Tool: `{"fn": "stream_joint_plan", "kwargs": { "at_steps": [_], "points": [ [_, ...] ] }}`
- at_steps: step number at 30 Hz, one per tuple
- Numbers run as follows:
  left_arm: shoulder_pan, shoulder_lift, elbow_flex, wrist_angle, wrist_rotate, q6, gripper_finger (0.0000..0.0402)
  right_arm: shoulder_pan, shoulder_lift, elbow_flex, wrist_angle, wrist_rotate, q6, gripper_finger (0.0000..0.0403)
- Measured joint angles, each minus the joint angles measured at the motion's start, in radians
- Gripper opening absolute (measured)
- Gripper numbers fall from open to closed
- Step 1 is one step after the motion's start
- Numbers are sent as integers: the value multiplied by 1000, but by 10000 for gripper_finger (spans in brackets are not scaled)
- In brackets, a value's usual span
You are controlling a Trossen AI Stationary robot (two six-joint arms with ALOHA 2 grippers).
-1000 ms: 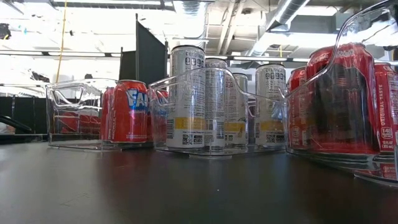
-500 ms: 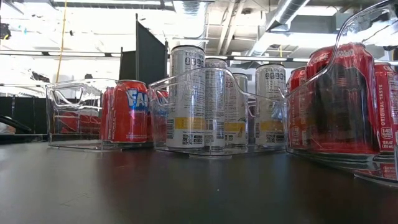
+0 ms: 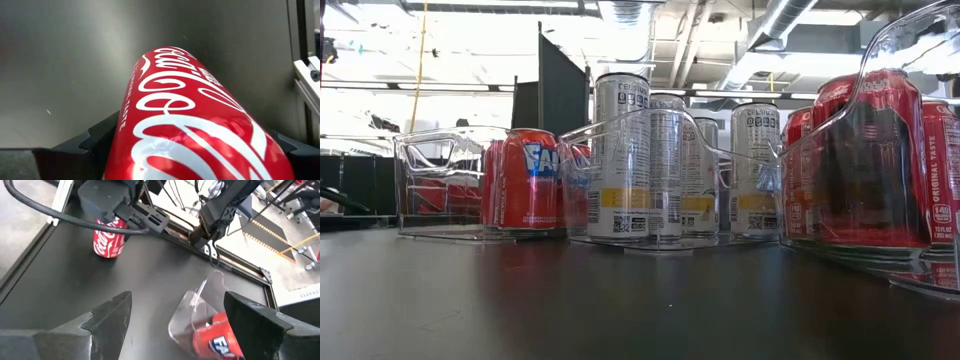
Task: Sort soda cans
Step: Put the red soda can into the right transparent bin
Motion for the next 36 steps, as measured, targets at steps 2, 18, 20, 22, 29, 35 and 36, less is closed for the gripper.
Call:
{"fn": "stream_joint_plan", "kwargs": {
  "at_steps": [2,18,20,22,29,35,36],
  "points": [
    [25,0,0,1,0,46,300,13,0,0,-53,0,50,332],
    [162,-2,1,5,4,308,300,205,0,0,-695,12,822,332],
    [171,-2,1,6,5,324,300,246,0,5,-749,-22,919,332],
    [178,-2,1,6,5,336,300,286,0,12,-781,-60,1007,332],
    [195,-2,1,6,6,367,300,375,0,9,-784,-112,1209,332],
    [210,-2,1,11,6,387,300,363,3,-85,-785,-164,1296,321],
    [213,-2,2,11,6,387,300,357,3,-103,-785,-181,1300,319]
  ]
}}
